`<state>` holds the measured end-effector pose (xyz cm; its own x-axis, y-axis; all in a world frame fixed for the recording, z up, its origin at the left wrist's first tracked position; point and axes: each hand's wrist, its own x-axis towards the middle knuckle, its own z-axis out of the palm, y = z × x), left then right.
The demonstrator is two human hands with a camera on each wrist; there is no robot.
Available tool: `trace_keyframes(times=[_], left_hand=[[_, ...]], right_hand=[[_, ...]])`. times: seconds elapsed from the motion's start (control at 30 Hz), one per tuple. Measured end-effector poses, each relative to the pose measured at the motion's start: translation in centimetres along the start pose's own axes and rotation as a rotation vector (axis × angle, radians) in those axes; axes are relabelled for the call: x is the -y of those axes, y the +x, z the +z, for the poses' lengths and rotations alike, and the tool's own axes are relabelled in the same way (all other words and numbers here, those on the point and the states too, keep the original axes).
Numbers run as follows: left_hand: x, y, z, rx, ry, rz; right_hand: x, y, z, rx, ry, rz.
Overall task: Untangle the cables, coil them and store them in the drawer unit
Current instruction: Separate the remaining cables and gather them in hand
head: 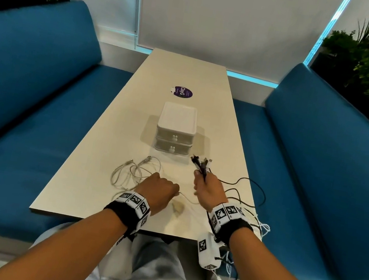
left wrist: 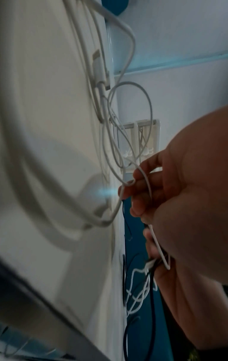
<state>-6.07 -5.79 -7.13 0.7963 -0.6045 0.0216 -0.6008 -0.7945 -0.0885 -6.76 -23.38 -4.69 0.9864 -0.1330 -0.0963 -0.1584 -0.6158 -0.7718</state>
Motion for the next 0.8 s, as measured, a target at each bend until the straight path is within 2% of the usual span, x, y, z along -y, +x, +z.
trace_keyframes(times=[0.17,0.27,0.4,0.53,0.63,0.73,0.8], left_hand=[[-0.5,0.0,0.0,0.002,0.056,-0.046],[-0.3,-0.3,0.4,0.012,0.057,-0.074],[0.7,-0.5,0.8,0.031,0.030,-0.024],[2.4,0.0,0.1,0.017,-0.053,-0.019],[4.3,0.0,-0.1,0.036,-0.097,-0.044],[4.9,0.0,0.0,0.054,-0.101,-0.039],[4.4,0.3,0.2,0.058,-0.116,-0.040]], right_hand=[[2.1,-1.0,1.8,0.237,0.204,-0.061],[2.0,-1.0,2.7,0.306,0.049,-0.113],[1.6,-1.3,2.2,0.344,-0.163,-0.141],[0.5,-1.0,1.4,0.320,-0.510,-0.200],[-0.8,-0.7,-0.9,0.247,-0.757,-0.168],[-1.6,-0.7,-2.3,0.164,-0.844,-0.109],[-1.3,-0.6,-2.1,0.096,-0.767,-0.047]])
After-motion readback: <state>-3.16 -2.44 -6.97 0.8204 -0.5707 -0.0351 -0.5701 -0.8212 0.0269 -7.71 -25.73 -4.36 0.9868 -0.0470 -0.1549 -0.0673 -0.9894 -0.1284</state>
